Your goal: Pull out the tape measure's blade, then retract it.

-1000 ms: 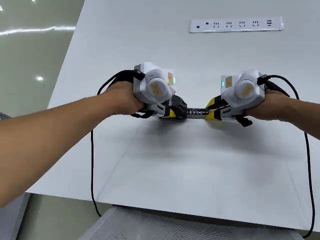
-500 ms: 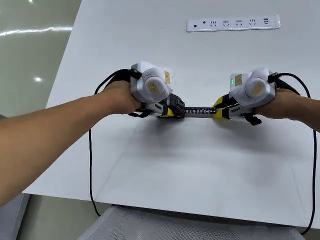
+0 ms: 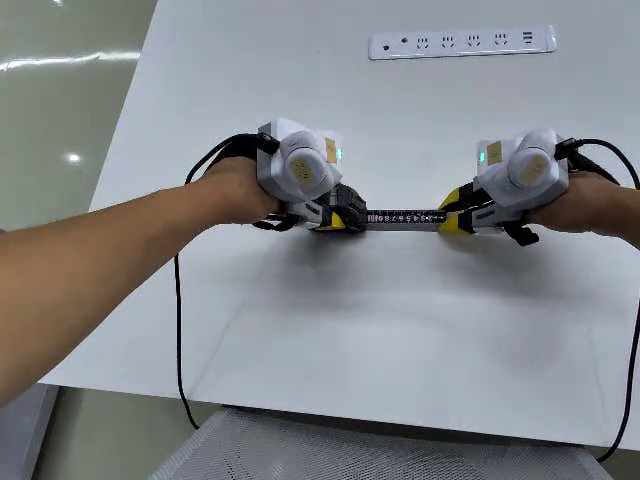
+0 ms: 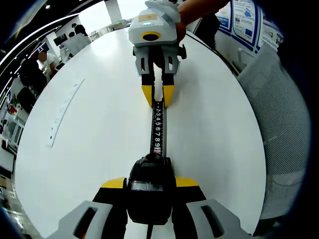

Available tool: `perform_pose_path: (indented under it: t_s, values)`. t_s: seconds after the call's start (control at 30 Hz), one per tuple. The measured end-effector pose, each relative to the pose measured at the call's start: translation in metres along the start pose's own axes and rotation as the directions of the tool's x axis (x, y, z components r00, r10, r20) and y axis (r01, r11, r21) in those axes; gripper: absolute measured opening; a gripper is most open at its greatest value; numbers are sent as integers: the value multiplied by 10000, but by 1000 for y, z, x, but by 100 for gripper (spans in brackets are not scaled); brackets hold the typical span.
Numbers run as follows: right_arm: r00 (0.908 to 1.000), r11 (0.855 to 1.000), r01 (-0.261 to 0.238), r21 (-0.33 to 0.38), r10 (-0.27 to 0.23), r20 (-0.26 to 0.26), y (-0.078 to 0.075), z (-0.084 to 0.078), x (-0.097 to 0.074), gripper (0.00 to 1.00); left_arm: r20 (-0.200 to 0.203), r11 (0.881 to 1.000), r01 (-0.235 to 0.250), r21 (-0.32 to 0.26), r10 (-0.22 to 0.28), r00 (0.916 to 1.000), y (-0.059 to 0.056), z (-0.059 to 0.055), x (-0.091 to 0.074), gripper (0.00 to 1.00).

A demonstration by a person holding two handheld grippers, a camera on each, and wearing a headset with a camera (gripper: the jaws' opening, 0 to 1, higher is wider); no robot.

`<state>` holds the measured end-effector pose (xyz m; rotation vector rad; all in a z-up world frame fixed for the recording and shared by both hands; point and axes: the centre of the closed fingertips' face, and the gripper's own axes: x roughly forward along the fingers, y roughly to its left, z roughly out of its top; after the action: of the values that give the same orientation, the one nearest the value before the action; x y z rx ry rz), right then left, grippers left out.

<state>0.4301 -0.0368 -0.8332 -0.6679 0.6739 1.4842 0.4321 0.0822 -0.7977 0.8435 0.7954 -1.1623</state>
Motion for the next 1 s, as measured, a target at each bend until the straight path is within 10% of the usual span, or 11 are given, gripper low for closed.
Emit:
perform_pose_path:
  t_s: [1.0]
  values:
    - [9995,9998,58,216,-51,-317,-5,-37,-29,9,-16,10000,40,25,-40,10000,-1,2,0,30]
